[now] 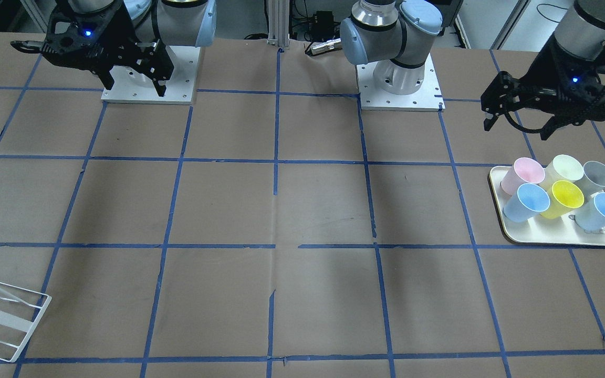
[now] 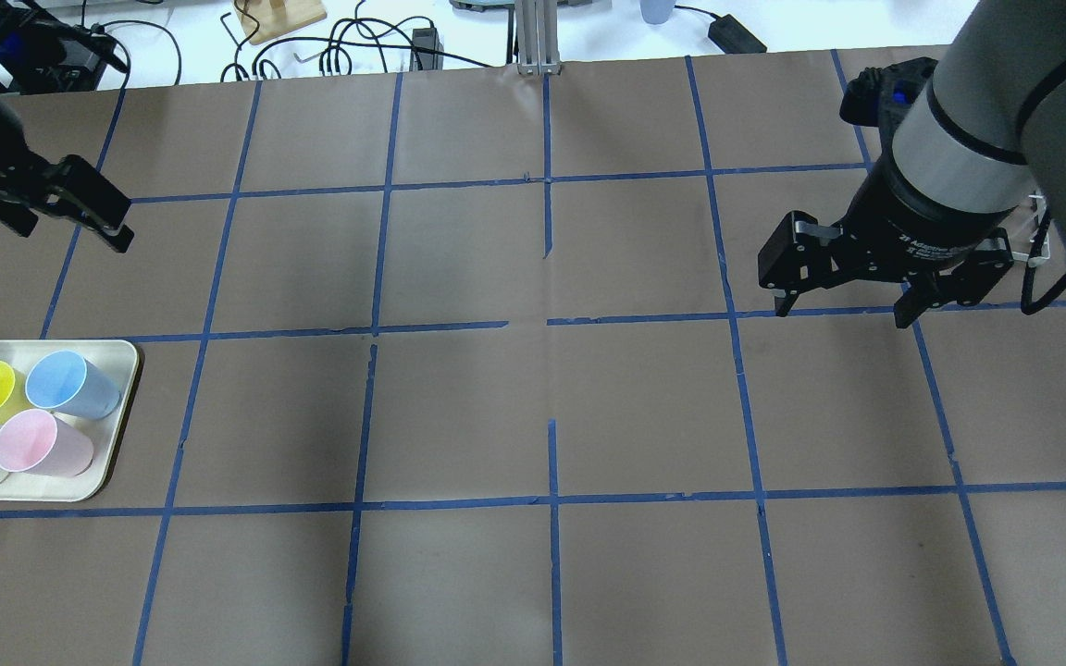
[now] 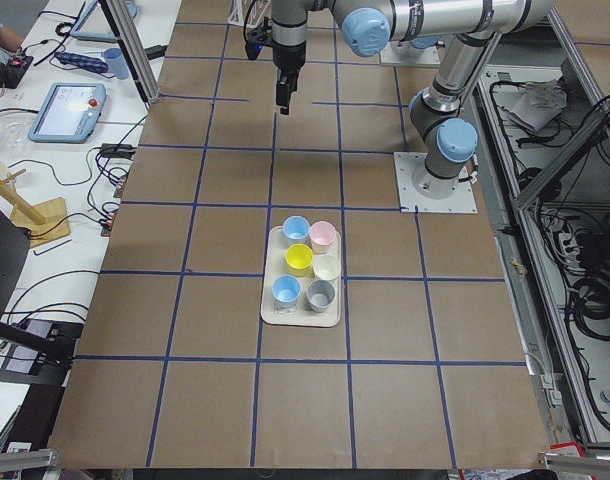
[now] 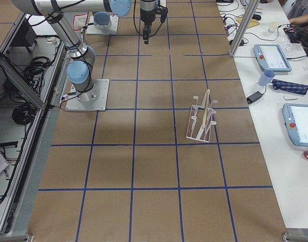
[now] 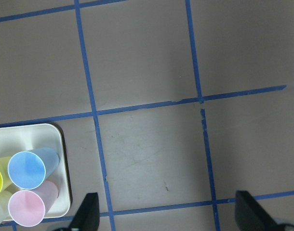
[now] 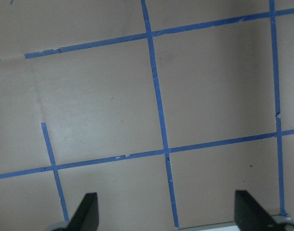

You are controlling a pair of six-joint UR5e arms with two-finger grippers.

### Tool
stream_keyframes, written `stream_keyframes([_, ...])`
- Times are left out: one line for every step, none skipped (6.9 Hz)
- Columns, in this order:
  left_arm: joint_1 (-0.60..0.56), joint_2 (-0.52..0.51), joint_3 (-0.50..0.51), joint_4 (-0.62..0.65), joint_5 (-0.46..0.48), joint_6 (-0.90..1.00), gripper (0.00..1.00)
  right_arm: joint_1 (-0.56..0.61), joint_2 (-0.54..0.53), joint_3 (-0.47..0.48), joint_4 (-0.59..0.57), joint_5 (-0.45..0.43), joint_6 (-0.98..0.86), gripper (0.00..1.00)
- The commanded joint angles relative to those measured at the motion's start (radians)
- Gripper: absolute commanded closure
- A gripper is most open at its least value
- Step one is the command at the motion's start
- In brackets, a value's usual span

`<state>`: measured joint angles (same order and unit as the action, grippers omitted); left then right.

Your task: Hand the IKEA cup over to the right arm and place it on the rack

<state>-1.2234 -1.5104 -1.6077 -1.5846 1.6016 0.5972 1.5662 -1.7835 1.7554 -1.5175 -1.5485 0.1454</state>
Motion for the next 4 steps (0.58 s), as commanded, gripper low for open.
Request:
stream_keyframes([0.173,-0.008,-0.094,0.039,-0.002,0.223,0.0,0.002,-0.002,0.001,0.0,0.002,0.002,0.0])
stream_keyframes([0.224,-0.007,-0.132,0.119,-0.003,0.368,0.0,0.003,0.001,0.001,-0.001,0.008,-0.001,0.0])
stream_keyframes([0.252,-0.029,-0.158,0.186,-0.009,0.491,0.0,0.0,0.006,-0.005,-0.009,0.048,-0.006,0.0])
stream_keyframes([0.289,-0.065,-0.169,0.262,-0.015,0.559,0.0,-0.003,0.004,-0.01,-0.015,0.211,-0.023,0.0])
